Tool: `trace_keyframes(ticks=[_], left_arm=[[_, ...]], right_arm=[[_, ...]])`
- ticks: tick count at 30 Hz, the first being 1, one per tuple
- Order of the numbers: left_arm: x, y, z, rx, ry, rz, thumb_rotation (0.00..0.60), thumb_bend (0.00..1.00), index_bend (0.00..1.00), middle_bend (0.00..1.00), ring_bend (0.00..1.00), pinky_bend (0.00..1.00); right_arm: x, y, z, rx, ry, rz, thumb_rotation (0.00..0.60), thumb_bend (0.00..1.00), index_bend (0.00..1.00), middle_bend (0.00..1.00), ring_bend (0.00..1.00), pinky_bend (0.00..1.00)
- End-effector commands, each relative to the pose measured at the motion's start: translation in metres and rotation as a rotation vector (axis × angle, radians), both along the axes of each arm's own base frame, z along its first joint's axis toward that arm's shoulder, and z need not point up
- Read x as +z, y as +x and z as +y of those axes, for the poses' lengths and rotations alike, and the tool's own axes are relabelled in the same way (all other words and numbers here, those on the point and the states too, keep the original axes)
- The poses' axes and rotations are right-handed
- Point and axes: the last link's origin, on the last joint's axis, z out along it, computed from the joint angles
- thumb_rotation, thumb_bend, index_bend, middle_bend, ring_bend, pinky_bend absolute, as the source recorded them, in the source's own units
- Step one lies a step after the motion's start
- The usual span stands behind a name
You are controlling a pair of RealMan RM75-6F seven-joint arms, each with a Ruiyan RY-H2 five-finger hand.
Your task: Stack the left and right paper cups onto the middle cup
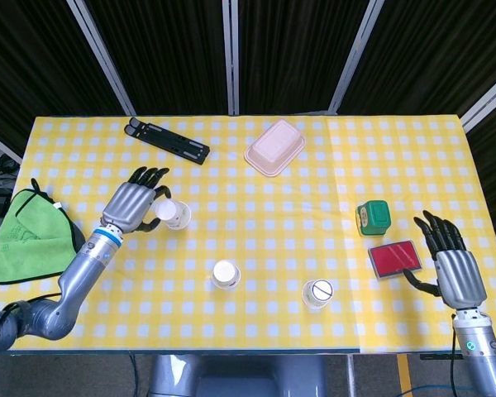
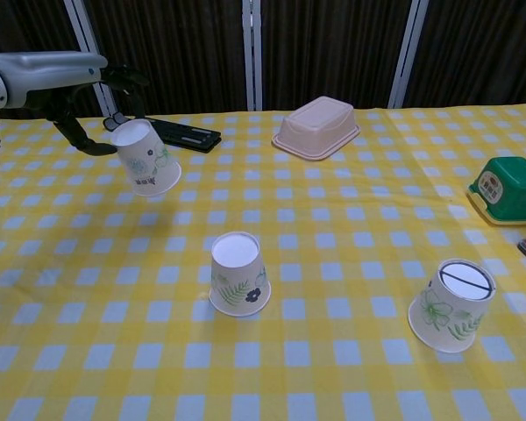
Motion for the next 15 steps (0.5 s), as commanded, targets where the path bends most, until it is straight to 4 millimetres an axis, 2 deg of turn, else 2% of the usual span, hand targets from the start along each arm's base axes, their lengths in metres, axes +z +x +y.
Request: trace_keyframes(ticks=[1, 2, 6, 15], left_arm=[[0.011, 0.022, -0.031, -0.114, -0.038, -0.07, 0.6, 0.36, 0.4, 0.0, 0.0, 0.0], [0.009, 0.029, -0.04, -0.151, -0.067, -0.071, 0.6, 0.36, 0.39, 0.0, 0.0, 0.0], [0.007, 0.035, -0.053, -0.192, -0.109, -0.068, 0.6, 0.36, 0.39, 0.0, 0.0, 0.0], [-0.004, 0.045, -0.067, -0.236, -0.182, -0.057, 0.6, 0.36, 0.38, 0.0, 0.0, 0.0]], right_arm=[[0.0, 0.0, 0.001, 0.001, -0.001, 0.0, 0.6, 0.14, 0.04, 0.0, 0.0, 0.0], [0.001, 0.001, 0.001, 0.003, -0.004, 0.0, 0.6, 0.14, 0.04, 0.0, 0.0, 0.0], [0.002, 0.001, 0.002, 0.004, -0.007, -0.001, 0.6, 0.14, 0.04, 0.0, 0.0, 0.0], [0.004, 0.001, 0.002, 0.004, -0.015, -0.008, 0.6, 0.14, 0.04, 0.0, 0.0, 0.0]])
